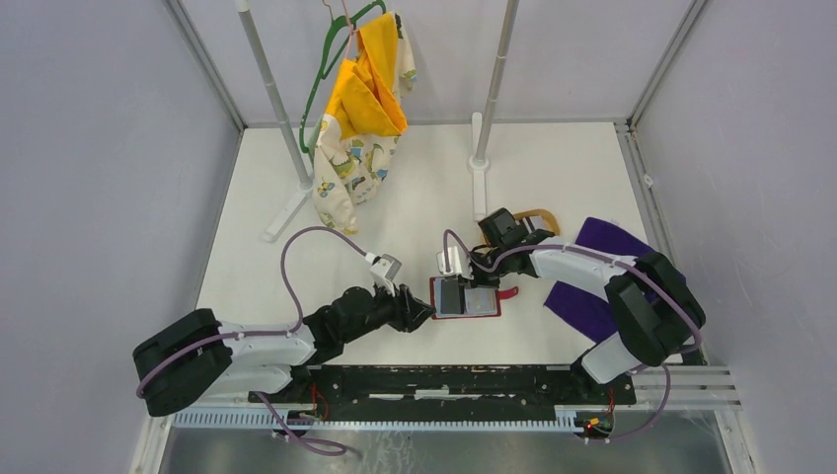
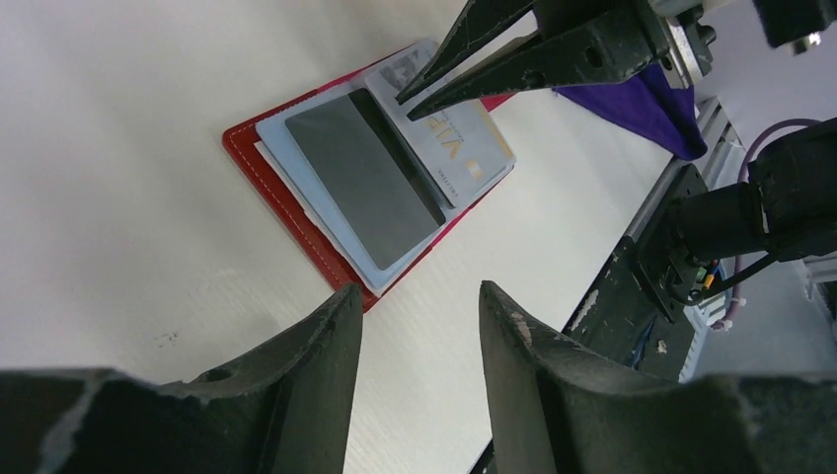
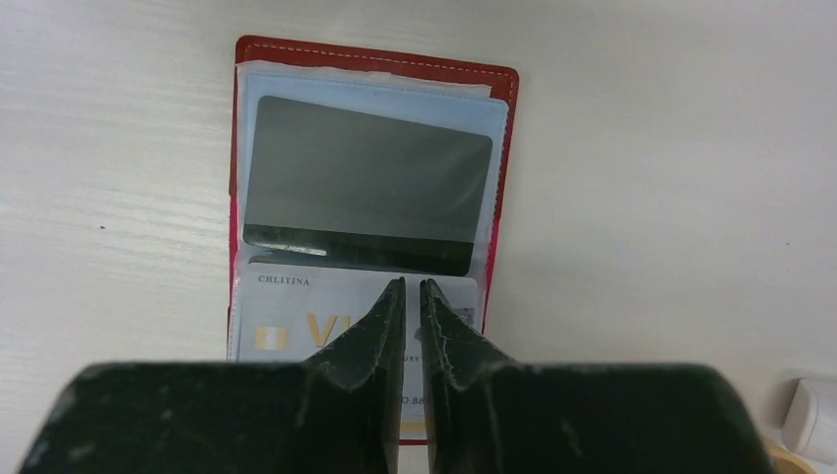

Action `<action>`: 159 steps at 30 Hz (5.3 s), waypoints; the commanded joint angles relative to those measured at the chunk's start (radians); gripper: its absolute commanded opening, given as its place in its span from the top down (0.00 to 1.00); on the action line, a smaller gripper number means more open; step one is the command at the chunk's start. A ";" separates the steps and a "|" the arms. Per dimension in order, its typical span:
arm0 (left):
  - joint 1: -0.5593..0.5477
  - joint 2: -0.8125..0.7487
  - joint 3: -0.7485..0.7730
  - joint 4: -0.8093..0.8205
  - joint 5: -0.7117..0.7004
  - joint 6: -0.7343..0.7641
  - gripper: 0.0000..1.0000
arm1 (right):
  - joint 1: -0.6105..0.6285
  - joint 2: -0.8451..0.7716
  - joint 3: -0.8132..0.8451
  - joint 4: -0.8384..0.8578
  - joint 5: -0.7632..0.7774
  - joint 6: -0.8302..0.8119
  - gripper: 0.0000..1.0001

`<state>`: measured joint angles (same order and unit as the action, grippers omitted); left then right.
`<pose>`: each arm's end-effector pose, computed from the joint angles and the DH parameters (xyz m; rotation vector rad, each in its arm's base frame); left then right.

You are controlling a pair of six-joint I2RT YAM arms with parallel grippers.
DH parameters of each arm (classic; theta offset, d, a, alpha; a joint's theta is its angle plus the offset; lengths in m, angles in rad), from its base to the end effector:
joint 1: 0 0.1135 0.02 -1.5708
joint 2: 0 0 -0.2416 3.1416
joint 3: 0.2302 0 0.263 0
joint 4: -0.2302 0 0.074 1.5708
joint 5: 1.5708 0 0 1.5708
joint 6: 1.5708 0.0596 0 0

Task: Put the credit cards into the card holder
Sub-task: Insert the credit card into the card holder, then turn over the card slot in the card holder.

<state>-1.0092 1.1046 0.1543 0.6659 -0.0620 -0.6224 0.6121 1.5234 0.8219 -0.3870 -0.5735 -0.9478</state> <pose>0.1295 -0.1988 0.1184 0.3382 1.9683 -1.0474 0.2273 0.1991 0.1255 -1.8929 1.6551 0.6261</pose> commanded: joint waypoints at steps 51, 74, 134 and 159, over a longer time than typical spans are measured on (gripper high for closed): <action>0.134 0.463 0.158 0.259 0.214 -0.236 0.55 | 0.069 0.135 0.016 0.016 0.107 0.037 0.81; 0.134 0.485 0.152 0.383 0.301 -0.270 0.57 | 0.031 0.092 0.020 0.009 0.041 0.058 0.75; 0.132 0.426 0.208 0.114 0.246 -0.212 0.49 | -0.008 0.168 0.031 -0.017 -0.014 0.093 0.78; 0.118 0.485 0.234 0.218 0.315 -0.247 0.54 | -0.008 0.164 0.034 -0.021 -0.026 0.093 0.78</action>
<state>-0.8841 1.5902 0.3504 0.8246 0.2222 -0.8646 0.5957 1.6554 0.8509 -0.3794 -0.6395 -0.8497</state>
